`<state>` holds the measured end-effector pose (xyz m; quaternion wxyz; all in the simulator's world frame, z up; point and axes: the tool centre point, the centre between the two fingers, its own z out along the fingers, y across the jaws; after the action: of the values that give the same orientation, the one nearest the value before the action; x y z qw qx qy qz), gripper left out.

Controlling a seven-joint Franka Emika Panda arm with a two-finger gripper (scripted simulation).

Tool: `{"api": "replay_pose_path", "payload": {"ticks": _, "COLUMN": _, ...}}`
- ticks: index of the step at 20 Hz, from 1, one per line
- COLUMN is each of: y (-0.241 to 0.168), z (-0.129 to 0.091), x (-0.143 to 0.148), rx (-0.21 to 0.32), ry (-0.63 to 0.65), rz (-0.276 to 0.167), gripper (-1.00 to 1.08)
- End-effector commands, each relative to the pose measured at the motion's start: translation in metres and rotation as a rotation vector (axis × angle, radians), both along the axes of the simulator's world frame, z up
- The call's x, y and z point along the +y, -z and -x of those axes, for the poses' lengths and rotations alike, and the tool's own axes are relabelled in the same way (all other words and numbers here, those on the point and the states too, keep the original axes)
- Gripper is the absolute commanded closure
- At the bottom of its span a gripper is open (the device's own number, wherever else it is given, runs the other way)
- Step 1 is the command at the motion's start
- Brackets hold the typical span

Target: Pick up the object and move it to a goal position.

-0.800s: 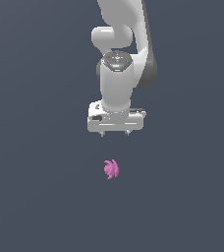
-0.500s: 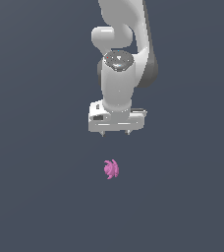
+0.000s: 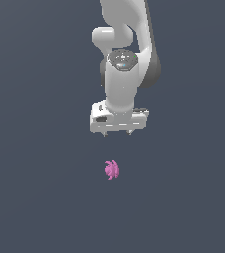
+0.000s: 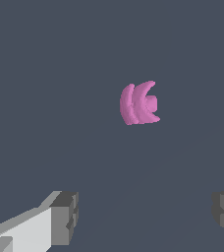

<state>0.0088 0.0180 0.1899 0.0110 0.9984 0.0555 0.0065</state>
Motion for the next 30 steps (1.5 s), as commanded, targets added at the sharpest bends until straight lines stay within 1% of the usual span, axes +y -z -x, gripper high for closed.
{"api": "replay_pose_path", "payload": {"ticks": 1, "y": 0.003, "z": -0.003, "x": -0.001, "rx": 0.001, "ry": -0.005, "rz": 0.000, "gripper": -0.92}}
{"api": "replay_pose_path", "payload": {"ticks": 7, "y": 0.017, "z": -0.020, "x": -0.003, "rx": 0.004, "ry": -0.026, "rz": -0.002, "gripper": -0.92}}
{"api": "replay_pose_path", "payload": {"ticks": 15, "y": 0.053, "z": -0.056, "x": -0.011, "rx": 0.010, "ry": -0.075, "rz": -0.009, "gripper": -0.92}}
{"api": "replay_pose_path", "payload": {"ticks": 19, "y": 0.072, "z": -0.071, "x": -0.015, "rx": 0.013, "ry": -0.097, "rz": -0.013, "gripper": -0.92}}
{"api": "replay_pose_path", "payload": {"ticks": 24, "y": 0.089, "z": -0.082, "x": -0.019, "rx": 0.015, "ry": -0.115, "rz": -0.018, "gripper": -0.92}}
{"api": "replay_pose_path", "payload": {"ticks": 30, "y": 0.098, "z": -0.087, "x": -0.021, "rx": 0.015, "ry": -0.123, "rz": -0.020, "gripper": -0.92}}
